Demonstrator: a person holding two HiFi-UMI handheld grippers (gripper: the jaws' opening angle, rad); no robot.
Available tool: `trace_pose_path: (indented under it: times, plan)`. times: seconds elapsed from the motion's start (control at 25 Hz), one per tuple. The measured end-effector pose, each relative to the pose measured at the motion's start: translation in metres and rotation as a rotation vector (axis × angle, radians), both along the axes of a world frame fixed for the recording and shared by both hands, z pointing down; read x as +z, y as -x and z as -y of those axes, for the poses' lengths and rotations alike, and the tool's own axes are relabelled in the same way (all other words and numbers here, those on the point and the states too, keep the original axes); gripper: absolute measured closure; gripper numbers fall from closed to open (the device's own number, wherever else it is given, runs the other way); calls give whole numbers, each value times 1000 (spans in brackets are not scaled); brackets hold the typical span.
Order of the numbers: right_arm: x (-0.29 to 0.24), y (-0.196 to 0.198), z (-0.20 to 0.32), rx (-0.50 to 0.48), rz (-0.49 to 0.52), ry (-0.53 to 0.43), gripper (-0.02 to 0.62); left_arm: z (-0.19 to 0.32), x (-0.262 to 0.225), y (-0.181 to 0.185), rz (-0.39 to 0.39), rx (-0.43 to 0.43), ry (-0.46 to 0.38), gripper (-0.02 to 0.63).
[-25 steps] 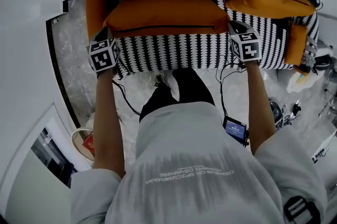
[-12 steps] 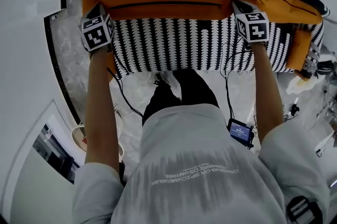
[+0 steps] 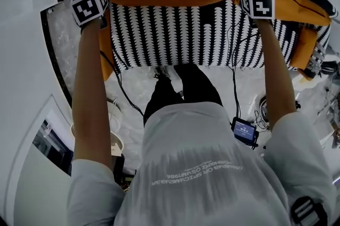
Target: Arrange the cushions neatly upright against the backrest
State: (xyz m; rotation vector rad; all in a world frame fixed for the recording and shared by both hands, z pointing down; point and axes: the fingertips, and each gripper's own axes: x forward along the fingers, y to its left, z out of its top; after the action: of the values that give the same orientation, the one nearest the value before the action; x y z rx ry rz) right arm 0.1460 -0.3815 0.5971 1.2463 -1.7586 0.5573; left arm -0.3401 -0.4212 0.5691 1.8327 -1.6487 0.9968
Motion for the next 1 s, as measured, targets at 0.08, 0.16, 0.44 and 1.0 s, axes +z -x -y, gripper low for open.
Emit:
trace_pose_path:
  times: [0.08,0.16,0.44,1.0]
  plan:
    - [2,1,10,13,-17,-18,569,13,1,1,-1,4,4,594]
    - [5,1,21,23,-25,-31,569,24,4,1,5,3,2,594]
    - [29,-1,46,51,0,-7,569,53,22,-2,14,4,2,592]
    - [-18,-9,44,66,-20,-124,536,51,-33,-7,-83,29,-321,425]
